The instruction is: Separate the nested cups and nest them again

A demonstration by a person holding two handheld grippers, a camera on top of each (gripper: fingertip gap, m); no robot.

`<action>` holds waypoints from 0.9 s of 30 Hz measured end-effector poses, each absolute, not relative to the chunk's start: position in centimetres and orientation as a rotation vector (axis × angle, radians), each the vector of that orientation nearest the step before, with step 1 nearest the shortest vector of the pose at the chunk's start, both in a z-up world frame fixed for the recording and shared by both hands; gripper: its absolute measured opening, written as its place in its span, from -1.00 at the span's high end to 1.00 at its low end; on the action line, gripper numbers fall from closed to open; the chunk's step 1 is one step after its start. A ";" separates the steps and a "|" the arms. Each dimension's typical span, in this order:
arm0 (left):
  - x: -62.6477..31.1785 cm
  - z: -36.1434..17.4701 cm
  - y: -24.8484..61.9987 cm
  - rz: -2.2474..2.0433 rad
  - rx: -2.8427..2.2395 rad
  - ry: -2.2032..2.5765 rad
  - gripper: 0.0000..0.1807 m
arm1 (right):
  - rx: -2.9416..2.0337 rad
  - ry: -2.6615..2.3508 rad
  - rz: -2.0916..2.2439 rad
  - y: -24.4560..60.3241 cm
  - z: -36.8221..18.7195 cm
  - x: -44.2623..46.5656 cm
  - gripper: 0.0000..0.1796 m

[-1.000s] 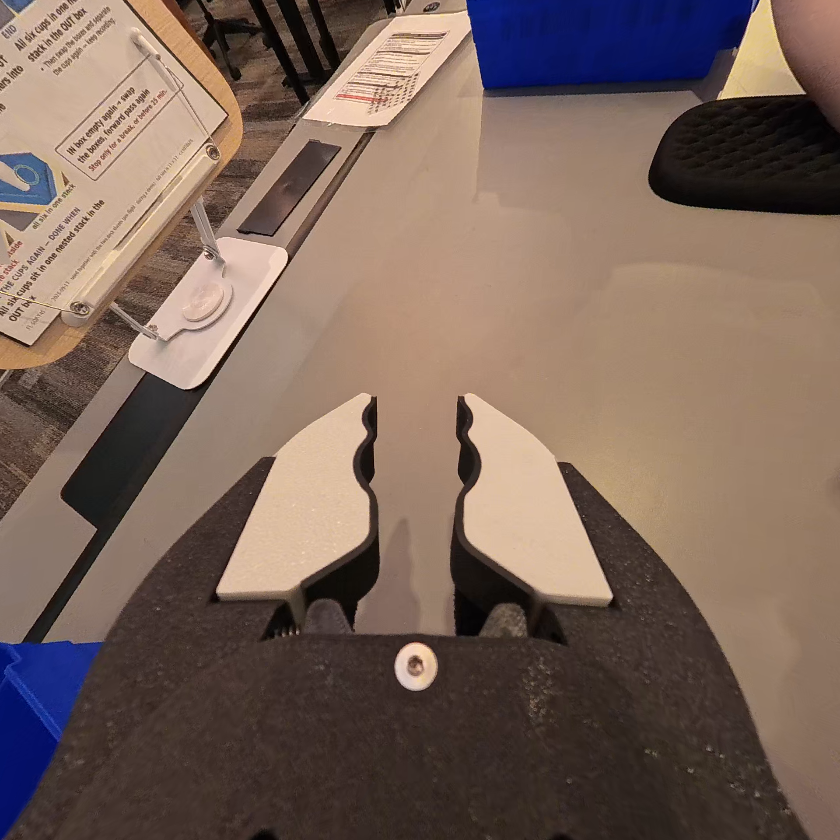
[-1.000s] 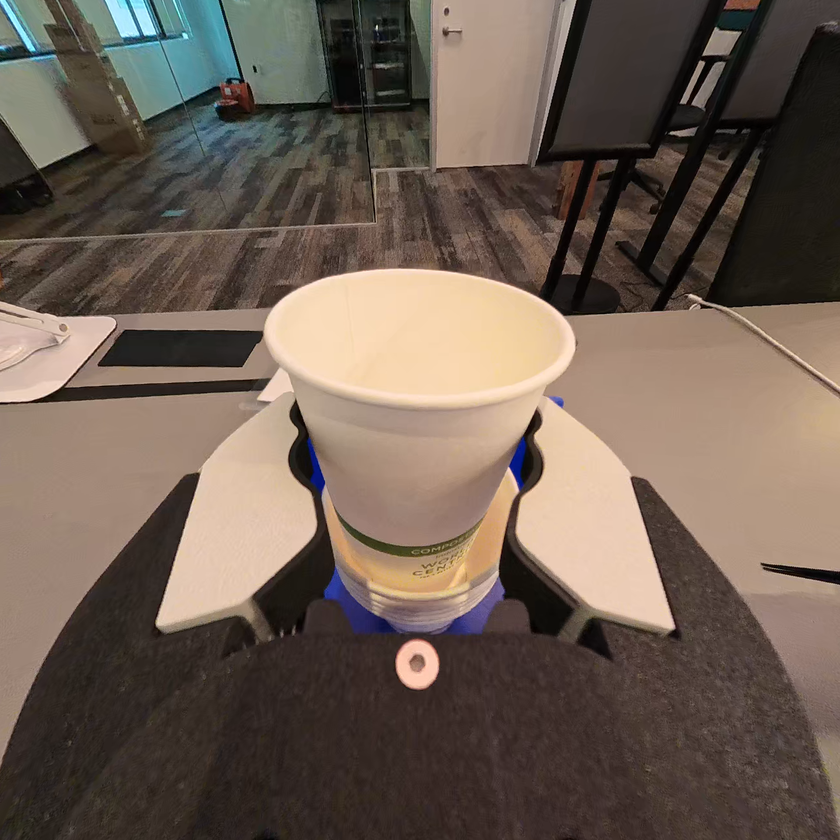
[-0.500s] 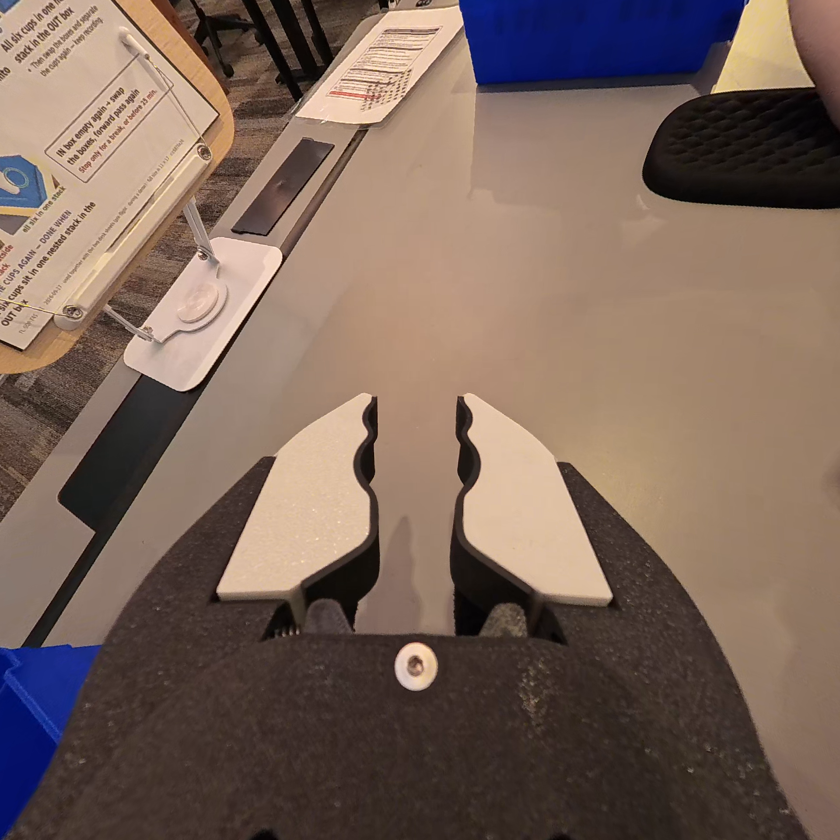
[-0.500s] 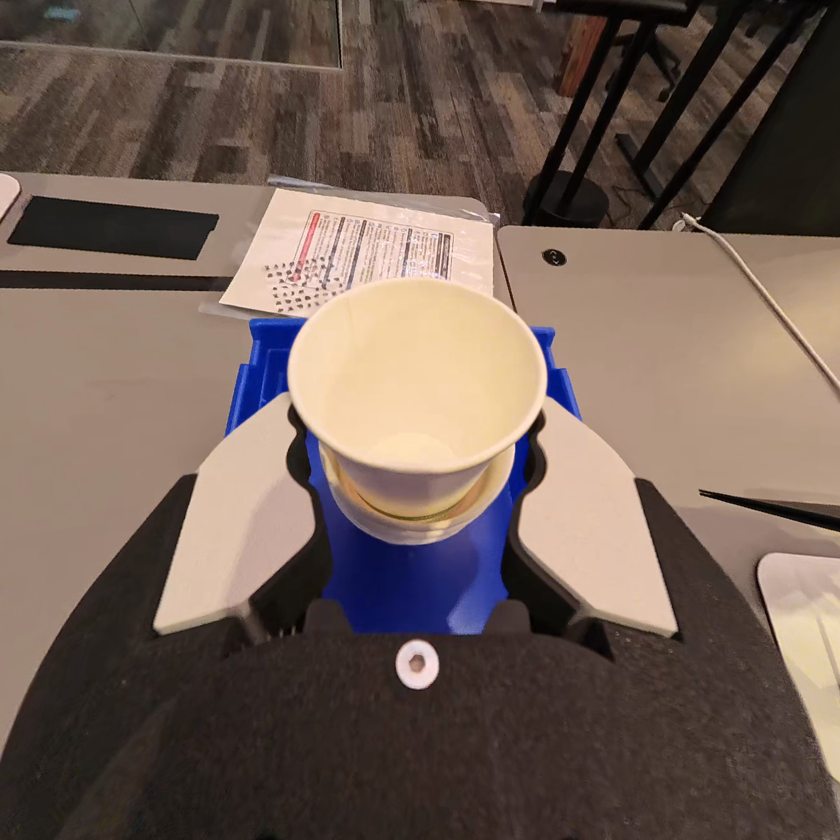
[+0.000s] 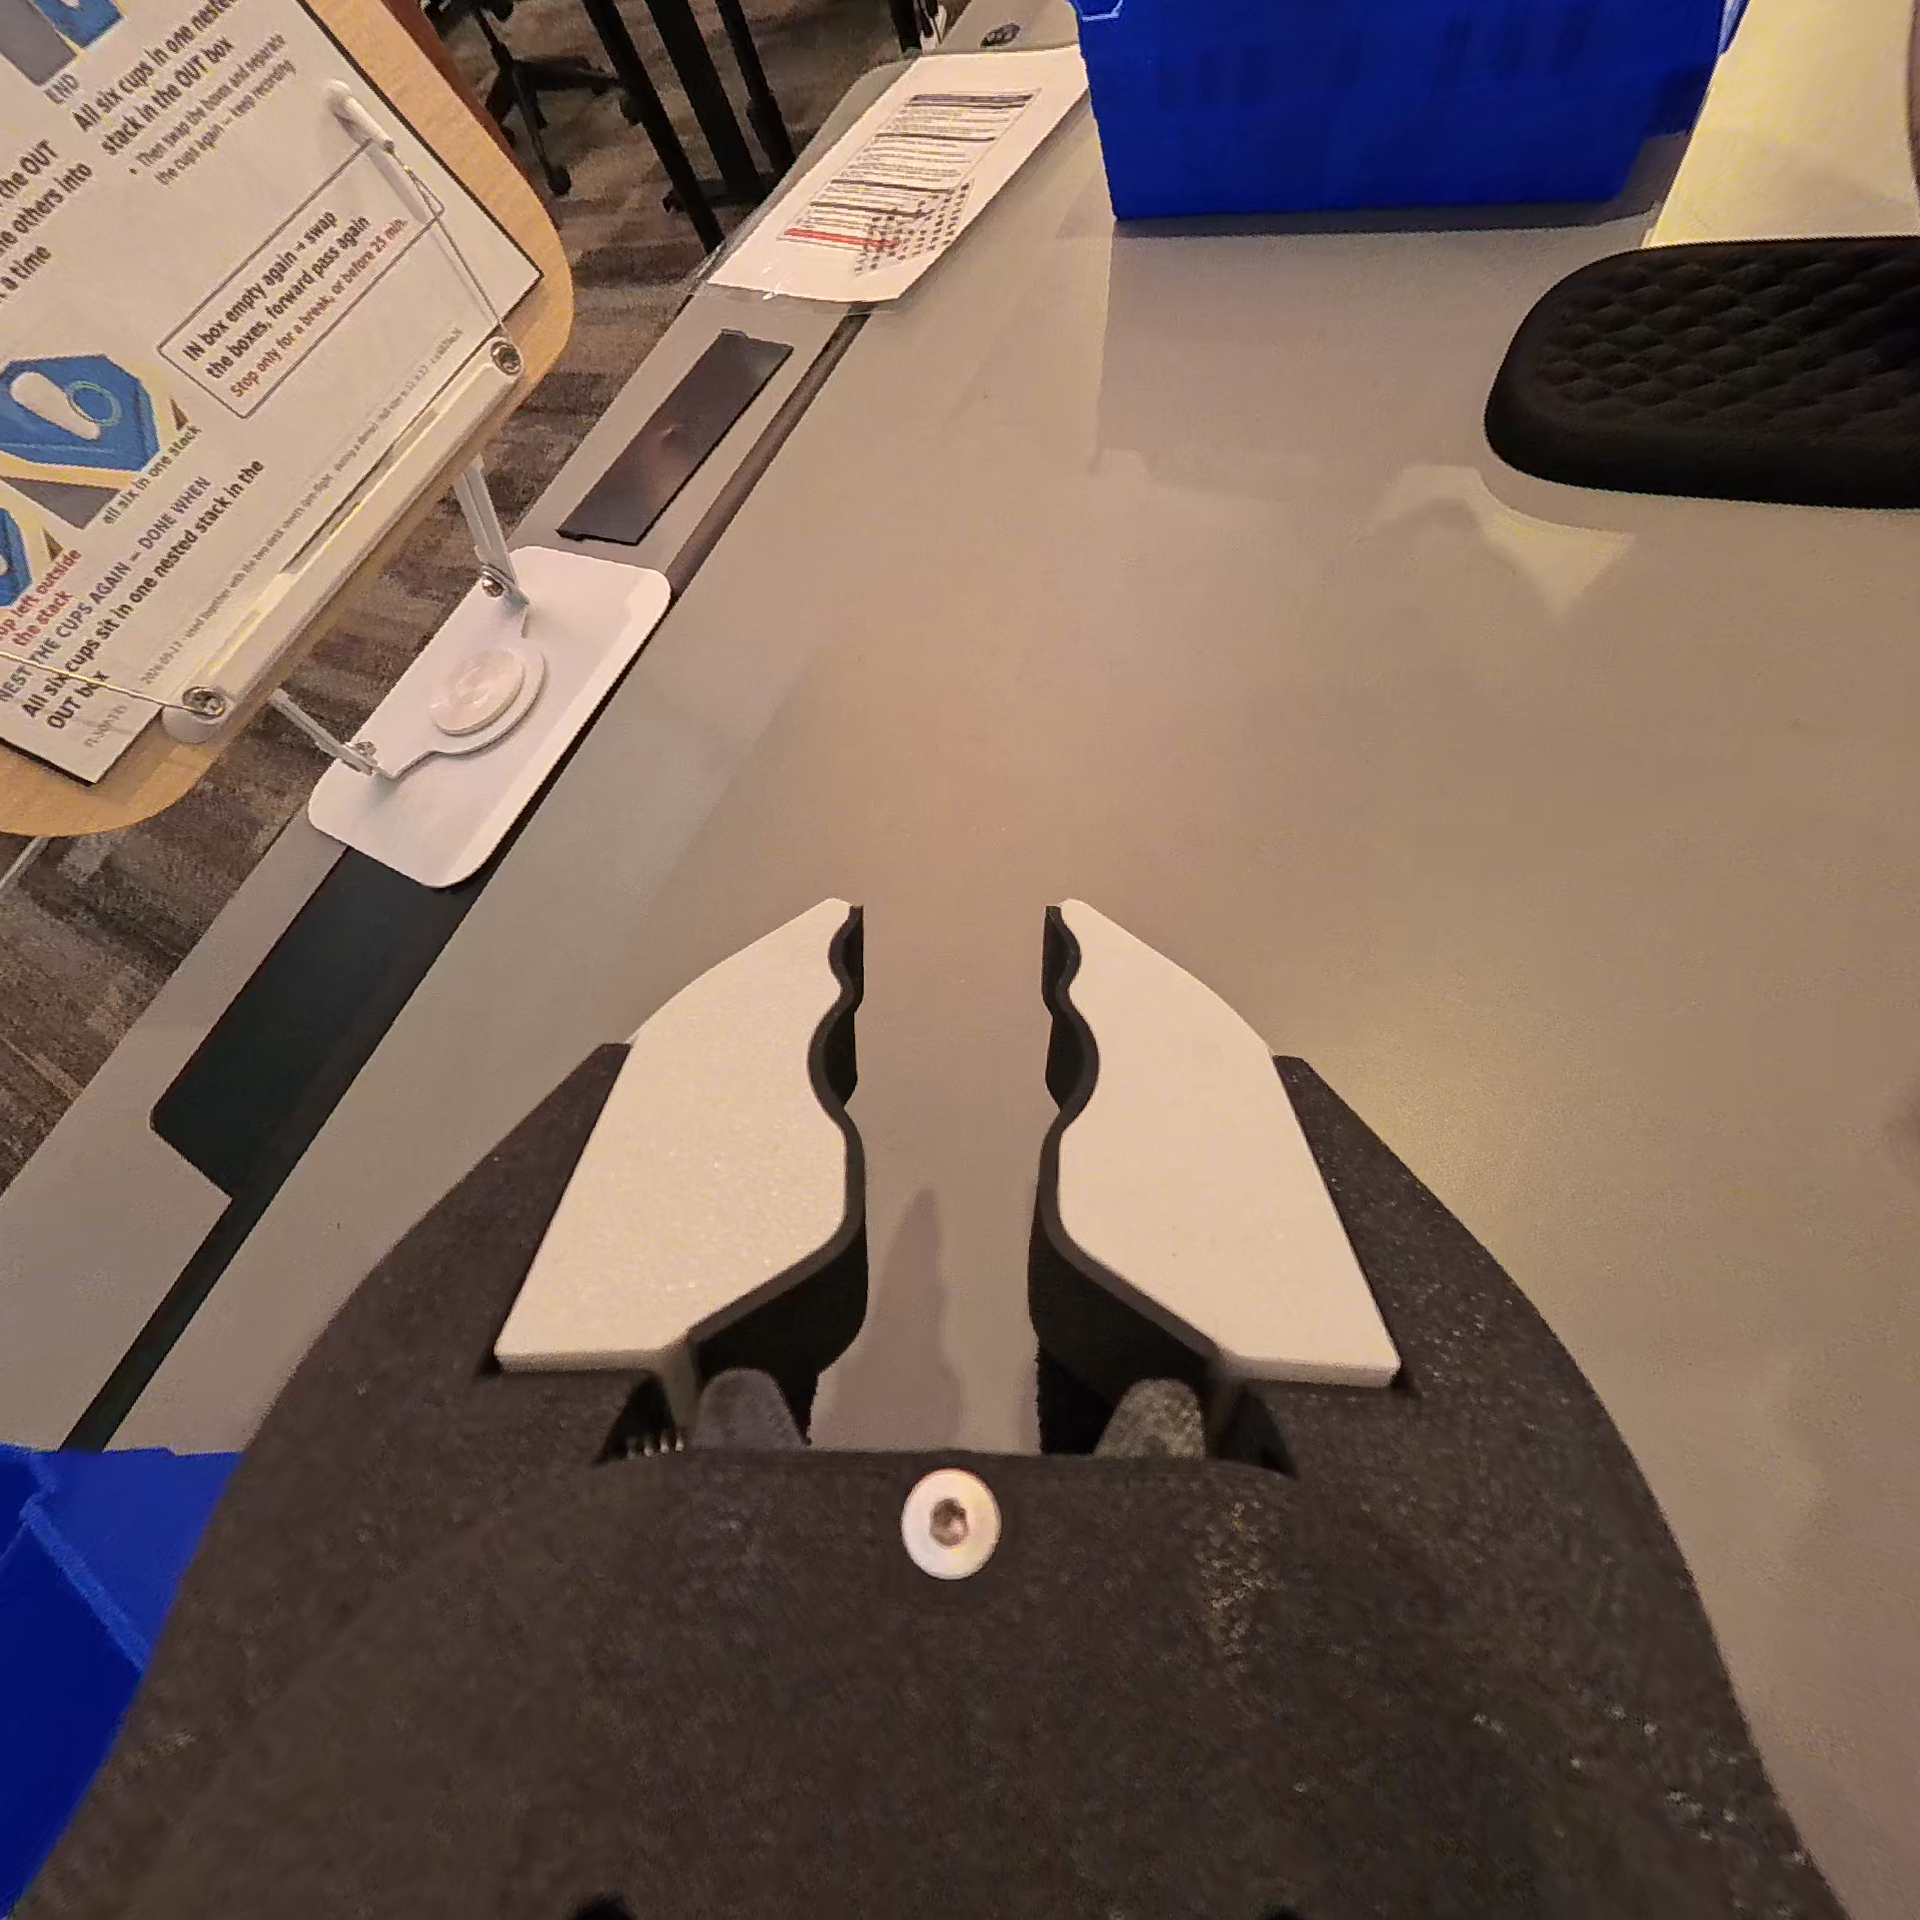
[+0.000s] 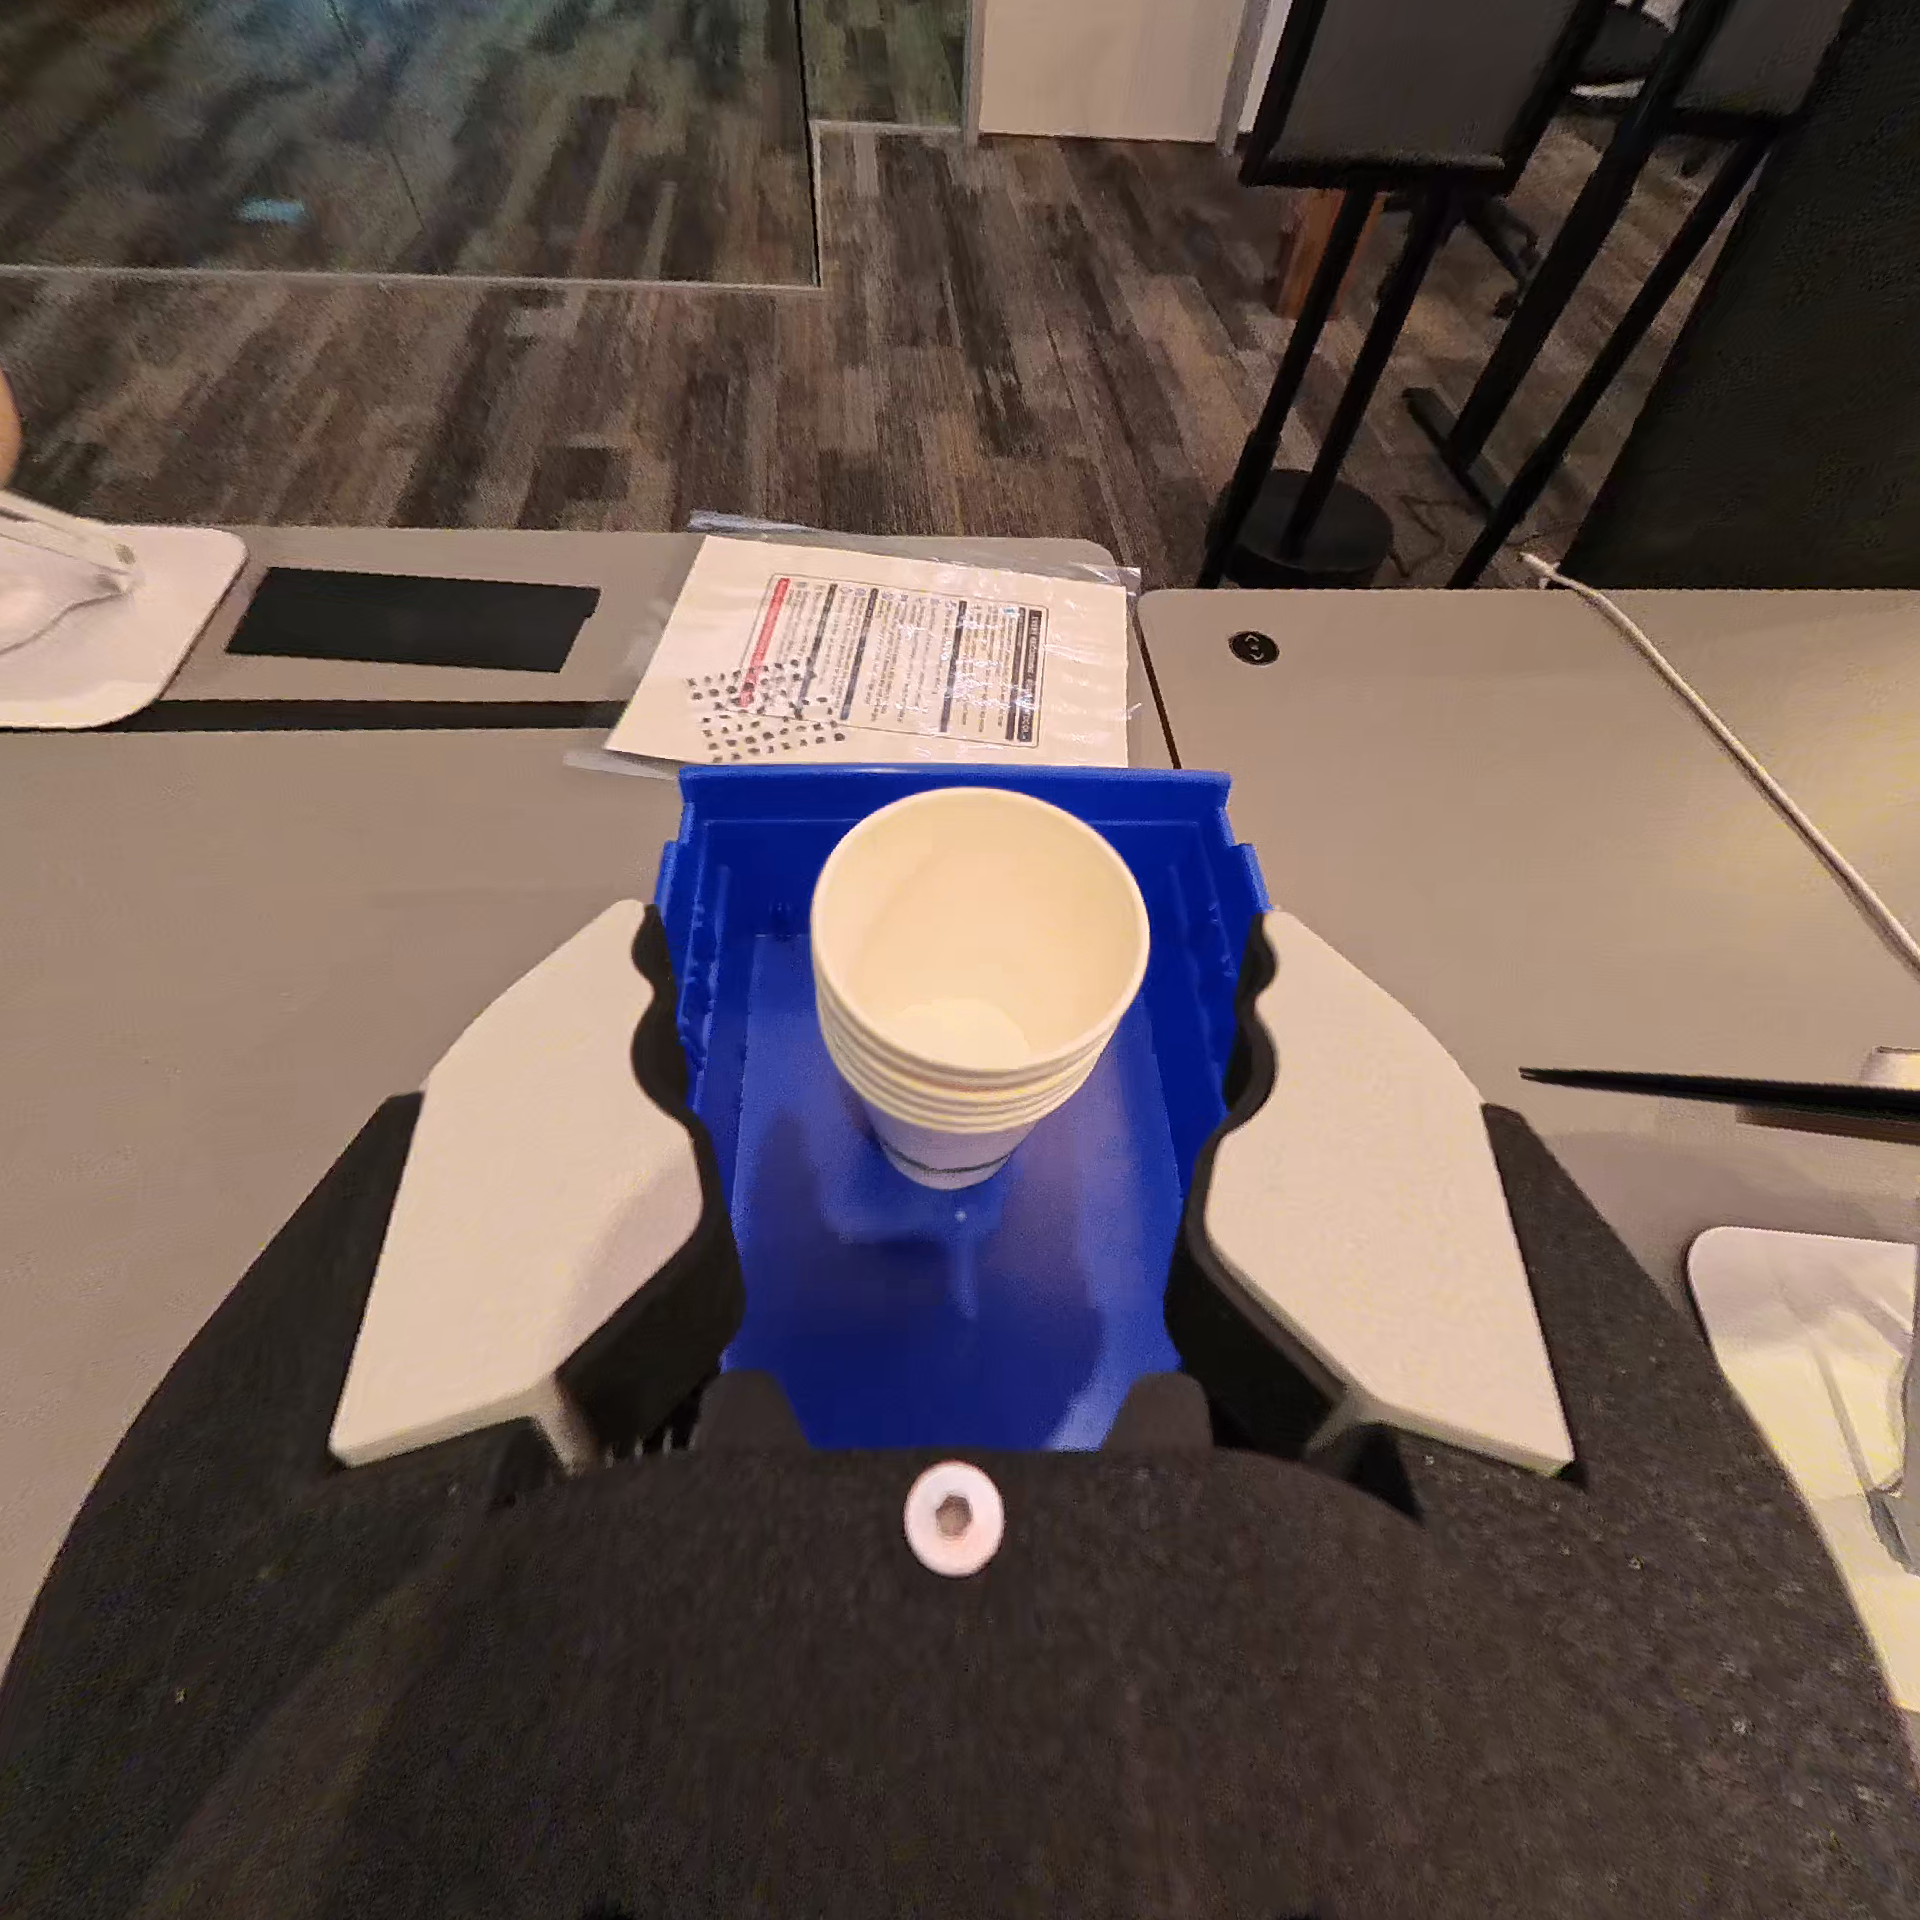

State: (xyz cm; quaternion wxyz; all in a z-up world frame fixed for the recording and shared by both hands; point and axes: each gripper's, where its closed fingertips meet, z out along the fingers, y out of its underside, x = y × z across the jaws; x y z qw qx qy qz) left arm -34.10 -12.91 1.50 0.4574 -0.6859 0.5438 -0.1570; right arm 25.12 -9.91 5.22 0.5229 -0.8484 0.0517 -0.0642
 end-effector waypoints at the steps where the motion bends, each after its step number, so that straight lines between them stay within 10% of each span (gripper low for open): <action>1: -34.2 1.5 -12.9 -0.387 -1.691 1.332 0.64 | -2.042 0.108 -0.146 -10.4 5.2 24.9 -0.10; 27: -47.5 3.3 -11.1 -0.274 -1.943 0.563 0.64 | -1.972 -0.004 -0.166 -14.1 9.2 22.0 0.05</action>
